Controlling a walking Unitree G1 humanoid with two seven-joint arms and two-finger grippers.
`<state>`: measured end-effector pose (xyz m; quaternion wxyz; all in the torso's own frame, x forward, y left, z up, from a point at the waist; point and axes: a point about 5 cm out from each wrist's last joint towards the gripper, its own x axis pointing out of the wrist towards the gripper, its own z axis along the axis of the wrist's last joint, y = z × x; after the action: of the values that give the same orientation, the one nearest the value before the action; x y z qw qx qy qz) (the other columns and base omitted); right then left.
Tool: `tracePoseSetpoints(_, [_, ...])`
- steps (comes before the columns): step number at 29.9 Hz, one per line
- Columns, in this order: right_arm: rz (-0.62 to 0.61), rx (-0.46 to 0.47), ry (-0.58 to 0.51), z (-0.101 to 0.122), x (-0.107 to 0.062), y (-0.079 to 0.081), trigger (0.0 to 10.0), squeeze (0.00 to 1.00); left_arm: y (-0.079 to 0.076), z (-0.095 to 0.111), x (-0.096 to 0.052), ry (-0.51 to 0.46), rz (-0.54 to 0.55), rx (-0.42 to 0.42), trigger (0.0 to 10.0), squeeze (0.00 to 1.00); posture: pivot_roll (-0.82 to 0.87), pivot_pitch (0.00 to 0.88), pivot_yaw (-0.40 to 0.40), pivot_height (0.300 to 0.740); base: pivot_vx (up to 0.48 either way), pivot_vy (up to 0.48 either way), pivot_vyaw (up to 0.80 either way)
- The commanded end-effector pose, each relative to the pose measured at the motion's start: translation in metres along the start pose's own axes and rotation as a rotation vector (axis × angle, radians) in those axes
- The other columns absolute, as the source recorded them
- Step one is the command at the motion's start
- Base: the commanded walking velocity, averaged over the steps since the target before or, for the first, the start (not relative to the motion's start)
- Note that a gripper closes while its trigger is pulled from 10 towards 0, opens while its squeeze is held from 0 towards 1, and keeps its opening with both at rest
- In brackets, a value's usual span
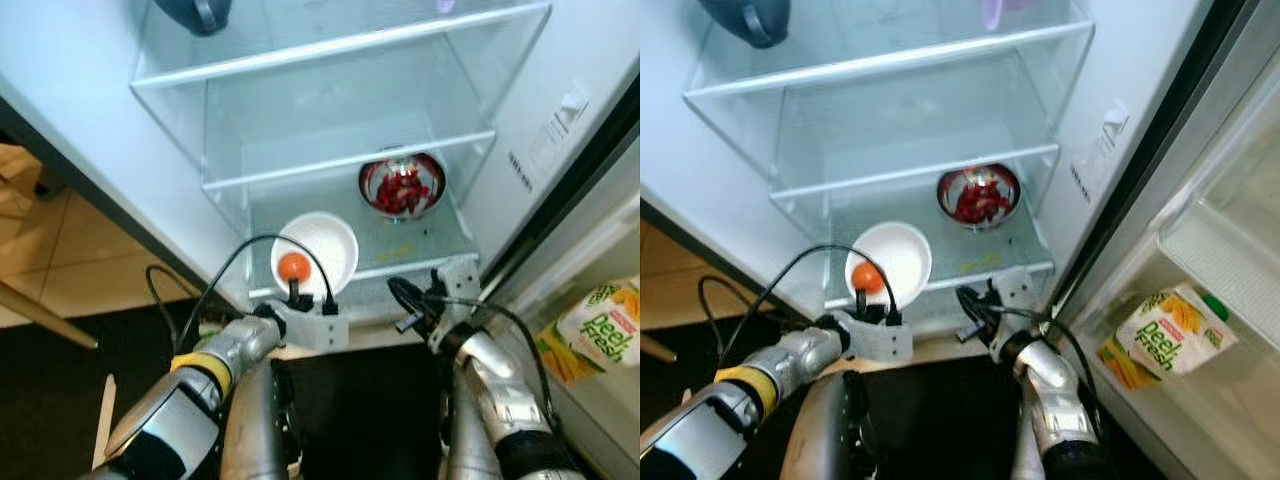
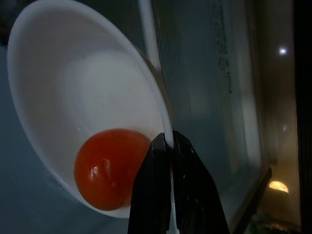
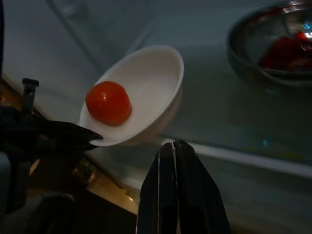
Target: Restocking fridge
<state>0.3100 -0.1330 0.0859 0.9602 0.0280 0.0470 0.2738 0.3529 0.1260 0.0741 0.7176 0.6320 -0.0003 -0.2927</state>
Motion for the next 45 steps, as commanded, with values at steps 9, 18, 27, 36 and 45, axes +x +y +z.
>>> tracePoseSetpoints(9, [0.014,-0.002,-0.101,0.026,-0.025,0.019,10.0,0.00,0.032,-0.019,-0.001,0.098,0.004,0.045,10.0,0.00,-0.12,0.545,0.144,0.450,0.000,0.000,0.00])
tracePoseSetpoints(18, [0.056,-0.022,-0.110,0.043,-0.033,0.038,10.0,0.00,0.057,-0.028,-0.003,0.149,0.033,0.088,10.0,0.00,-0.14,0.582,0.143,0.450,0.000,0.000,0.00])
tracePoseSetpoints(27, [0.079,-0.013,-0.107,0.053,-0.041,0.052,10.0,0.00,0.083,-0.042,-0.009,0.229,0.099,0.087,10.0,0.00,-0.17,0.608,0.140,0.450,0.000,0.000,0.00])
tracePoseSetpoints(36, [0.095,0.005,-0.112,0.059,-0.044,0.063,10.0,0.00,0.106,-0.045,-0.013,0.265,0.180,0.103,10.0,0.00,-0.19,0.619,0.136,0.450,0.000,0.000,0.00])
tracePoseSetpoints(45, [0.124,0.019,-0.123,0.063,-0.044,0.069,10.0,0.00,0.121,-0.047,-0.016,0.283,0.286,0.173,10.0,1.00,-0.19,0.592,0.137,0.450,0.000,0.000,0.00])
